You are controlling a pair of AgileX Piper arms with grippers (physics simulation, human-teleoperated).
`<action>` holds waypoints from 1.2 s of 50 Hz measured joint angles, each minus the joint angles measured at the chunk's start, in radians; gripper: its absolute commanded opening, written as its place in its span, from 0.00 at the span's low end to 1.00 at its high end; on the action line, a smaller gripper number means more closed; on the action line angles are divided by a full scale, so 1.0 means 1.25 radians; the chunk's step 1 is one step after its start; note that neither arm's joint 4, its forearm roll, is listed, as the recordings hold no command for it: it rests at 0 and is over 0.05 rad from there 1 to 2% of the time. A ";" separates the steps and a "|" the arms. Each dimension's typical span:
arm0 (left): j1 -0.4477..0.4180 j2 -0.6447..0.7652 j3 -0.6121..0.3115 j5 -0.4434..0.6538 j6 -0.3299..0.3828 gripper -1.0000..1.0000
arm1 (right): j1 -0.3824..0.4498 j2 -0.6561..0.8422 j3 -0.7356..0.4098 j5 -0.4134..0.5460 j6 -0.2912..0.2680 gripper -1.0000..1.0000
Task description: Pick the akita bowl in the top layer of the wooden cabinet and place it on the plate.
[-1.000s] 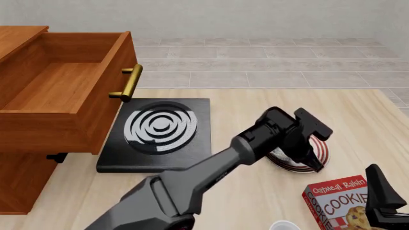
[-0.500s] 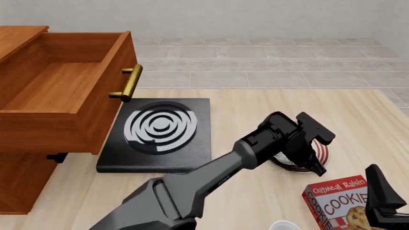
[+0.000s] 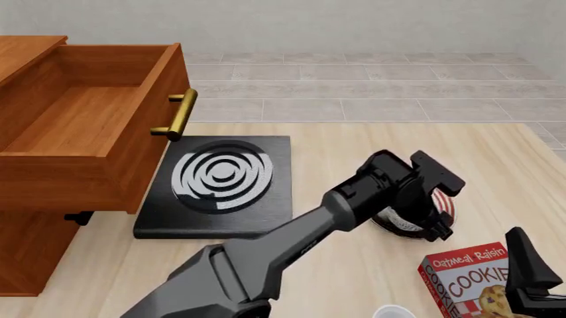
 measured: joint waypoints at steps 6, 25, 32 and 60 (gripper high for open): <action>-0.004 -0.006 0.000 0.003 -0.002 1.00 | 0.000 0.000 -0.001 0.001 -0.001 1.00; -0.019 -0.031 0.000 0.012 -0.004 1.00 | 0.000 0.000 -0.003 0.001 -0.002 1.00; -0.021 -0.042 0.000 0.016 -0.002 1.00 | 0.000 0.000 -0.002 -0.001 -0.003 1.00; -0.034 -0.115 0.001 0.041 0.000 1.00 | 0.002 0.000 -0.001 -0.006 -0.010 1.00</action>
